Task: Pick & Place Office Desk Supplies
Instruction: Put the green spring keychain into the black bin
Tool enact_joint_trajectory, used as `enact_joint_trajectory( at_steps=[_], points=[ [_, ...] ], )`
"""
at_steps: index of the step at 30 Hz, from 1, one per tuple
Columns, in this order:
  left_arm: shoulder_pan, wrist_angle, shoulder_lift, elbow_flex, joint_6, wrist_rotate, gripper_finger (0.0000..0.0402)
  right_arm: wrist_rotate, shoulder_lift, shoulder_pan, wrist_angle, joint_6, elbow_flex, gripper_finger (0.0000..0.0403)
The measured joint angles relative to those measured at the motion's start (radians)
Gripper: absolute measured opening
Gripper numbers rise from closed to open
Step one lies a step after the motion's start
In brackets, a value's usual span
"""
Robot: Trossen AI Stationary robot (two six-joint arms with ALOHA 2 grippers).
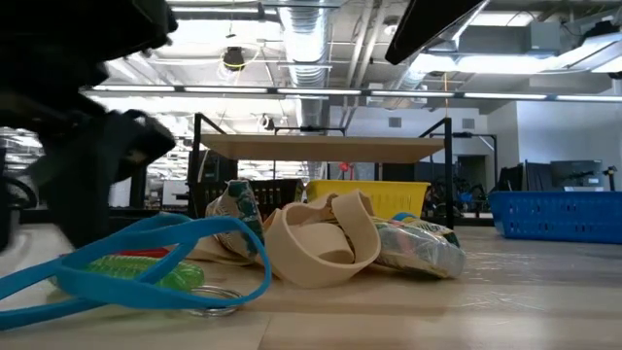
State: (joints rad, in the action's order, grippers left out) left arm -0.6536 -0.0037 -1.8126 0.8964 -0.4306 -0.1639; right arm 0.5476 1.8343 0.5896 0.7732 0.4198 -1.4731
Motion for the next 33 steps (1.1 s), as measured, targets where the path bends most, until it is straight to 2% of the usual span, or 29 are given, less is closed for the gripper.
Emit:
enact_joint_trajectory(
  at_steps=[14,29,33],
  points=[
    [0.034,-0.003,-0.009,0.014,0.117,-0.031,0.0163,0.001,0.000,-0.001,0.004,-0.008,0.000,0.0170],
    [0.064,0.039,-0.047,0.014,0.162,0.047,0.0163,0.001,0.000,-0.001,0.016,-0.011,-0.001,0.0170],
    [0.063,0.057,-0.052,0.014,0.165,0.069,0.0141,0.001,0.000,-0.001,0.021,-0.011,-0.001,0.0170]
  ],
)
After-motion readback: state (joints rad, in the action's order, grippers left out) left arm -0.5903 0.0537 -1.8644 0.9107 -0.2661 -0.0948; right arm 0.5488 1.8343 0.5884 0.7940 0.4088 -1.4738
